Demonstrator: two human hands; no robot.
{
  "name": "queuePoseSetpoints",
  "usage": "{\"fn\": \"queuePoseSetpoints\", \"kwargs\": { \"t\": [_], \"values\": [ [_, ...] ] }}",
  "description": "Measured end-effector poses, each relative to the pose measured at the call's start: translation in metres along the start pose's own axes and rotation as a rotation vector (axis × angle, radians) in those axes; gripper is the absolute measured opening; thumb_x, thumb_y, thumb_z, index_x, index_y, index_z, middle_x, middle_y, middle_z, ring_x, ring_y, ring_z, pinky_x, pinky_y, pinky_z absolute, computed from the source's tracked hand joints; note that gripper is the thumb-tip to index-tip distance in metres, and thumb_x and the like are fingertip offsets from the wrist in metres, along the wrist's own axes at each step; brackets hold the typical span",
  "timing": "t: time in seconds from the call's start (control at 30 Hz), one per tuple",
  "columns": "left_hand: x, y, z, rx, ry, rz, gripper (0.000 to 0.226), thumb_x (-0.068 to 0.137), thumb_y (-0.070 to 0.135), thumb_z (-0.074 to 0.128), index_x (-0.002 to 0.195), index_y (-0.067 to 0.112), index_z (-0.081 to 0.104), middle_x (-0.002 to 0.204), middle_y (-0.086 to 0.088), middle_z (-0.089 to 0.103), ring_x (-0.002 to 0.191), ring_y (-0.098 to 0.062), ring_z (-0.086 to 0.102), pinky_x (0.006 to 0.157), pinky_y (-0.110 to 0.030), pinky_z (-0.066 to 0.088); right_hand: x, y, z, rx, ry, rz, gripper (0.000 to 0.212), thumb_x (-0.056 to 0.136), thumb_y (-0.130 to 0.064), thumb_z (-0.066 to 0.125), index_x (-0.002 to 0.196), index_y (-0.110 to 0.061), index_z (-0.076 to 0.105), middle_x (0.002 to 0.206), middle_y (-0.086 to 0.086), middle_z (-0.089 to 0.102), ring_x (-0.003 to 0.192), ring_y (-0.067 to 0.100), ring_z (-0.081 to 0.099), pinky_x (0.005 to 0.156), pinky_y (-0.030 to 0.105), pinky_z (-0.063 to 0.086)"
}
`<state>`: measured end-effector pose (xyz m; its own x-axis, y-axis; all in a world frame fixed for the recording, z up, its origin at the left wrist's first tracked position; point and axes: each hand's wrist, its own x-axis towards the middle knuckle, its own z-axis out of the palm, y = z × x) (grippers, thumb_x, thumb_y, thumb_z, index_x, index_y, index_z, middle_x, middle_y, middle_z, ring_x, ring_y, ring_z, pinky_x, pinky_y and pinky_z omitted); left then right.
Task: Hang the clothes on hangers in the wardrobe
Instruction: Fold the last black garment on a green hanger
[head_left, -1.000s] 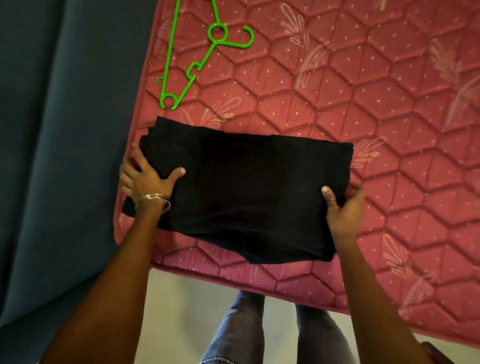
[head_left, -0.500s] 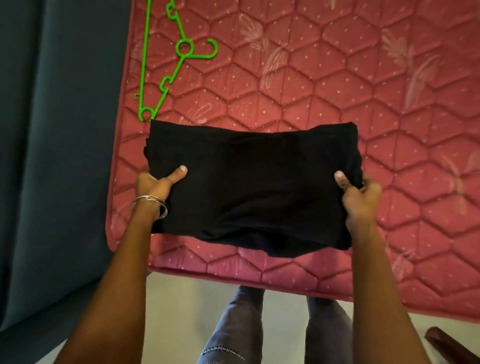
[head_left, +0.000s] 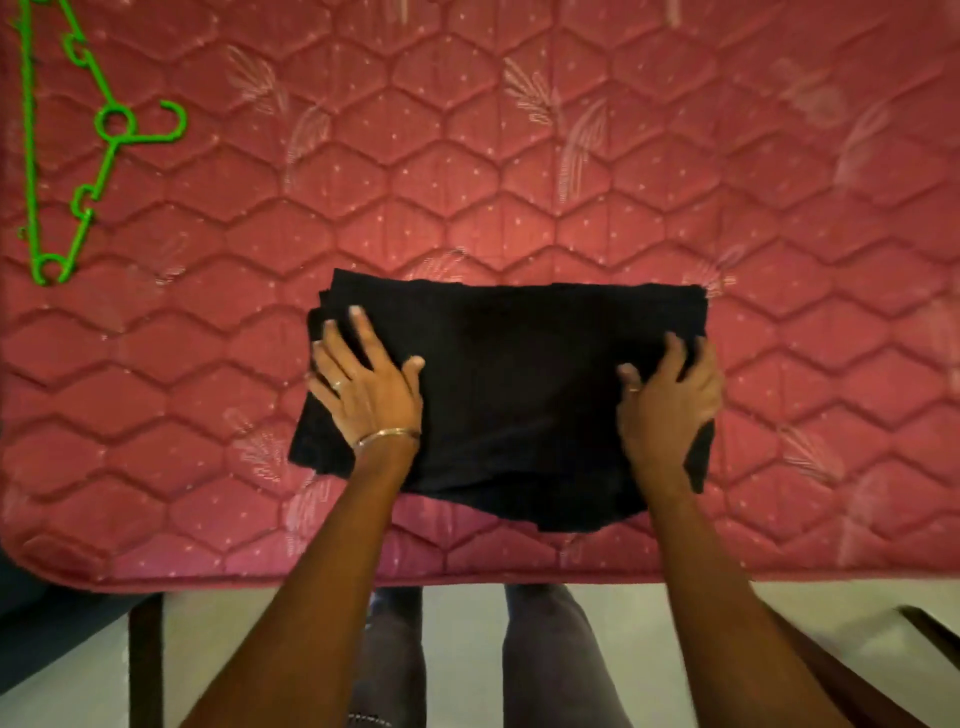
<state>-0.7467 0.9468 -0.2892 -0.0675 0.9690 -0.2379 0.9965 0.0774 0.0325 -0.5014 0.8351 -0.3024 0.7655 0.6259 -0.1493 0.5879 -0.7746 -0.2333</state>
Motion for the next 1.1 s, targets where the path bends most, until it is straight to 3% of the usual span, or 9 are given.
{"fn": "queuePoseSetpoints", "kwargs": {
  "t": [0.13,0.33,0.43,0.5,0.57,0.63,0.73,0.9,1.1],
  "values": [
    [-0.029,0.016,0.031,0.134,-0.183,0.442,0.070,0.084,0.068,0.028,0.148,0.046,0.009,0.160,0.006,0.004,0.145,-0.033,0.008,0.102,-0.072,0.016,-0.018,-0.016,0.023,-0.153,-0.254,-0.499,0.068,0.087,-0.060,0.044,0.148,-0.035,0.030,0.159,0.006,0.020,0.143,0.037,0.020,0.107,0.059,0.024],
    [0.010,-0.014,0.050,0.206,-0.335,0.435,0.072,0.081,0.077,0.017,0.139,0.055,-0.019,0.149,0.029,-0.028,0.143,-0.010,-0.021,0.100,-0.072,-0.011,0.009,0.047,0.035,-0.262,-0.385,-0.386,0.077,0.086,-0.077,0.017,0.152,-0.040,0.001,0.161,-0.012,0.002,0.149,0.021,-0.003,0.118,0.051,-0.004],
    [0.014,-0.026,0.042,0.143,-0.221,0.545,0.066,0.089,0.063,0.027,0.148,0.045,0.003,0.156,0.022,-0.004,0.144,-0.003,0.002,0.106,-0.068,0.008,-0.001,0.033,0.028,-0.246,-0.413,-0.298,0.077,0.090,-0.071,0.024,0.152,-0.036,-0.005,0.161,-0.011,-0.007,0.147,0.022,-0.013,0.112,0.055,-0.016],
    [0.026,-0.039,0.033,-0.085,-0.097,0.619,0.053,0.090,0.048,0.039,0.138,0.027,0.045,0.146,0.008,0.043,0.131,-0.011,0.043,0.099,-0.051,0.040,-0.011,0.005,0.021,-0.211,-0.354,-0.180,0.077,0.090,-0.052,0.050,0.153,-0.024,0.015,0.162,0.002,0.009,0.148,0.030,0.004,0.110,0.065,0.001],
    [0.041,-0.045,0.015,-0.543,-0.057,0.412,0.038,0.090,0.037,0.047,0.111,0.014,0.068,0.102,-0.005,0.073,0.090,-0.016,0.068,0.079,-0.029,0.052,-0.020,-0.032,0.016,-0.108,-0.216,-0.146,0.065,0.082,-0.028,0.070,0.140,-0.015,0.044,0.147,0.017,0.038,0.134,0.037,0.033,0.100,0.064,0.027],
    [0.065,-0.068,-0.003,-0.953,-0.075,0.027,0.023,0.095,0.020,0.053,0.104,0.005,0.067,0.069,0.003,0.071,0.059,-0.005,0.065,0.062,-0.020,0.052,-0.030,-0.086,0.021,0.017,-0.161,-0.272,0.053,0.079,-0.018,0.071,0.129,-0.015,0.054,0.133,0.016,0.049,0.121,0.036,0.043,0.091,0.058,0.035],
    [0.111,-0.114,-0.020,-1.158,-0.052,-0.226,0.012,0.096,0.006,0.051,0.096,0.009,0.063,0.057,0.013,0.067,0.046,-0.001,0.059,0.051,-0.015,0.049,-0.040,-0.163,0.033,0.190,-0.229,-0.450,0.043,0.085,-0.015,0.067,0.127,-0.014,0.057,0.124,0.014,0.053,0.114,0.033,0.048,0.087,0.053,0.036],
    [0.194,-0.212,-0.047,-1.164,0.038,-0.396,0.019,0.092,0.007,0.056,0.077,0.018,0.060,0.049,0.011,0.064,0.043,0.000,0.058,0.044,-0.016,0.047,-0.047,-0.290,0.071,0.283,-0.284,-0.563,0.030,0.087,-0.011,0.063,0.116,-0.006,0.061,0.114,0.017,0.058,0.110,0.039,0.051,0.086,0.051,0.037],
    [0.282,-0.304,-0.069,-0.616,0.143,-0.263,0.023,0.079,0.021,0.060,0.090,0.006,0.073,0.094,-0.020,0.070,0.091,-0.035,0.065,0.084,-0.041,0.049,-0.042,-0.429,0.119,0.381,-0.325,-0.610,0.039,0.081,-0.019,0.046,0.114,-0.006,0.062,0.107,0.020,0.063,0.102,0.041,0.057,0.082,0.051,0.046]
  ]
}}
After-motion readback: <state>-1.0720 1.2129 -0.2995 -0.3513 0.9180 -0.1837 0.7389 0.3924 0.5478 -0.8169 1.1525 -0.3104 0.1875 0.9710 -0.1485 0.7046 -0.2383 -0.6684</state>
